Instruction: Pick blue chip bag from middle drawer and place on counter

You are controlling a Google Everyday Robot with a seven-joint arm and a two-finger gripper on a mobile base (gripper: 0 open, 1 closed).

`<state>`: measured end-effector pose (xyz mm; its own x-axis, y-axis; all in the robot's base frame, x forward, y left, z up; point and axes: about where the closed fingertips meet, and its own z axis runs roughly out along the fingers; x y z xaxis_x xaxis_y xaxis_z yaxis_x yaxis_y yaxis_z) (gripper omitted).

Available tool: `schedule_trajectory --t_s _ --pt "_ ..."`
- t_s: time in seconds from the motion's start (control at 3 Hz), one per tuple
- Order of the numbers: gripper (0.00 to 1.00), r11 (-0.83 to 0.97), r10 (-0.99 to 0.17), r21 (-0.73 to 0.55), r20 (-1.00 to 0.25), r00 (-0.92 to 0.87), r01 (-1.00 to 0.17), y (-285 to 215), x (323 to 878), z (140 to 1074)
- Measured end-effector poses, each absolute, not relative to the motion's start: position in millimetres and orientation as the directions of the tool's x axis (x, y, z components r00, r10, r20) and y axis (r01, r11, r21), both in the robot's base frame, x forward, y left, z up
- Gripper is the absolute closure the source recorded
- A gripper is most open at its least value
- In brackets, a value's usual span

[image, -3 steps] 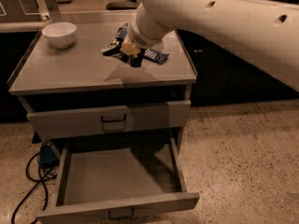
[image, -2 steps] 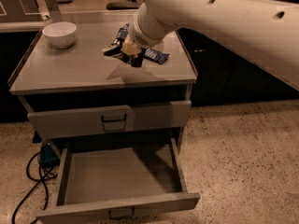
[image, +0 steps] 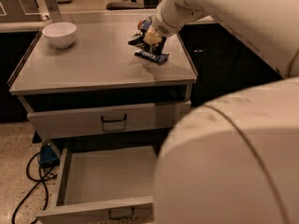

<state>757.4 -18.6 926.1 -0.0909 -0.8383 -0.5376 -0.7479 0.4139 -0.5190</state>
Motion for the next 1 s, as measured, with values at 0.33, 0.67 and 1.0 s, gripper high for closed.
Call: schedule_trajectory --t_s 0.33,0.67,1.0 --pt "1.00 0.380 -0.827 -0.452 -0.557 -0.077 -0.807 0.6 777.5 887.3" --pt "1.00 0.343 -0.834 -0.372 -0.544 -0.097 -0.862 15.8 778.2 850.7" --pt "0.81 0.343 -0.834 -0.372 -0.544 -0.097 -0.862 15.8 778.2 852.8"
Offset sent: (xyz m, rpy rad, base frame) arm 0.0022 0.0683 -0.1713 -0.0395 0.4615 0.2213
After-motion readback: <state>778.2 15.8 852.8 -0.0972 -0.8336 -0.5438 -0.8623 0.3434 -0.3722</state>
